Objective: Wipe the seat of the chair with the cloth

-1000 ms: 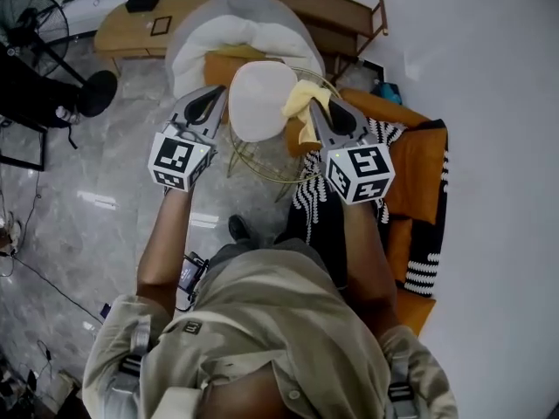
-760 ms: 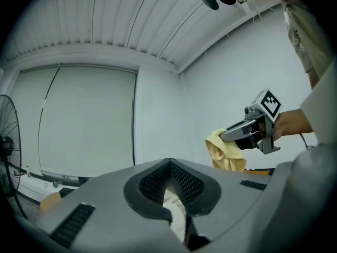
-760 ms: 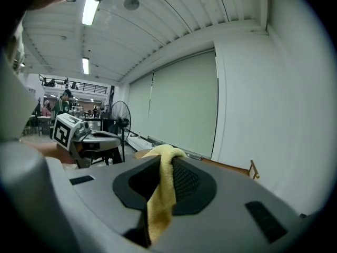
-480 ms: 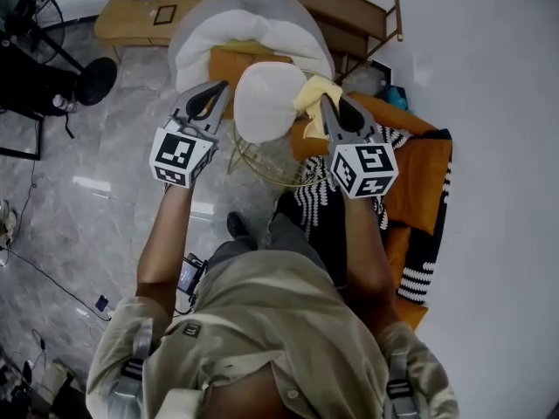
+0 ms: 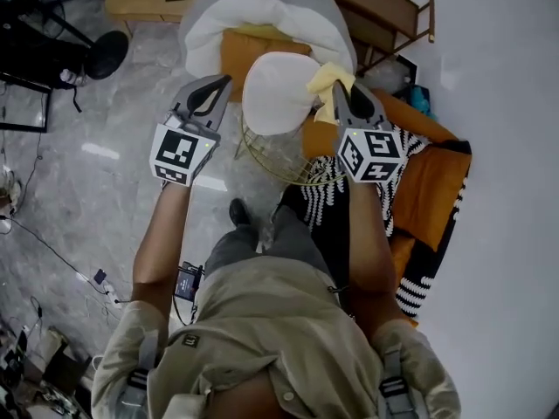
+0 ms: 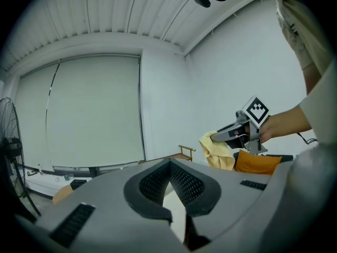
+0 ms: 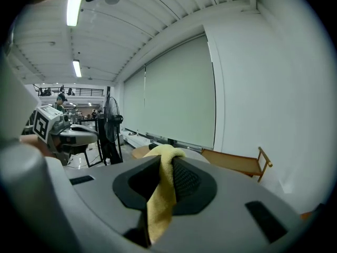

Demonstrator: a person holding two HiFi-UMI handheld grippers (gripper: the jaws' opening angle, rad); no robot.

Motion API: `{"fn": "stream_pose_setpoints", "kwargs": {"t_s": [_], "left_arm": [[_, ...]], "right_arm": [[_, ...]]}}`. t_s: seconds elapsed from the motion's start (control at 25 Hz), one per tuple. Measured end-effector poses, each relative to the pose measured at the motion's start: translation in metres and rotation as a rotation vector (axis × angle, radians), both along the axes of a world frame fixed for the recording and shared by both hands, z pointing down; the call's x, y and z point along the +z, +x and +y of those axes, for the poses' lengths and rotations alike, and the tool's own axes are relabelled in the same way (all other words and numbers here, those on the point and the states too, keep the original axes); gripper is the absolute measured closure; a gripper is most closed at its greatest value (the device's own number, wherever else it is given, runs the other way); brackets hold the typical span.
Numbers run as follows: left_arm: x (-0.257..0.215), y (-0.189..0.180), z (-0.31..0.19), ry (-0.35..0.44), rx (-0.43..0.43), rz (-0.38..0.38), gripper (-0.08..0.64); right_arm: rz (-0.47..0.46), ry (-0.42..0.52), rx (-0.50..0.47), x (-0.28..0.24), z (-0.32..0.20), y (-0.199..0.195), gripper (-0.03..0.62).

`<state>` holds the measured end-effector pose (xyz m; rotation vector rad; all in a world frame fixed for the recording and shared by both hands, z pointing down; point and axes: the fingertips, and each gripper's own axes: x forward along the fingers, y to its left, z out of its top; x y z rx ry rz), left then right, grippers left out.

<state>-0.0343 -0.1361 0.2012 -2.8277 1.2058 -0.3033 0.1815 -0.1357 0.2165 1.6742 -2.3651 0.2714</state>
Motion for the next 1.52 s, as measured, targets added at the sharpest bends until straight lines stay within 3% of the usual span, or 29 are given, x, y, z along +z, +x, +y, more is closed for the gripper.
{"fn": "stream_pose_setpoints", "kwargs": {"t_s": [0.4, 0.84, 1.24, 1.4, 1.52], "left_arm": [[0.107, 0.008, -0.063, -0.102, -0.081, -0.026, 0.551], [0.206, 0.004, -0.090, -0.220, -0.157, 0.015, 0.551], [0.246, -0.005, -0.090, -0.279, -0.195, 0.039, 0.551], [0.251, 0.001, -0.090, -0.288, -0.189, 0.037, 0.551], [0.253, 0.006, -0.092, -0.291, -0.181, 0.038, 0.551]], "right_arm": [[-0.001, -0.086, 0.011, 0.146, -0.106, 0.011, 0.532], [0.009, -0.186, -0.073, 0.304, -0.188, -0.056, 0.532], [0.005, -0.242, -0.145, 0.351, -0.204, -0.111, 0.532], [0.007, -0.253, -0.137, 0.359, -0.203, -0.099, 0.532], [-0.008, -0.286, -0.063, 0.371, -0.203, -0.056, 0.532]]}}
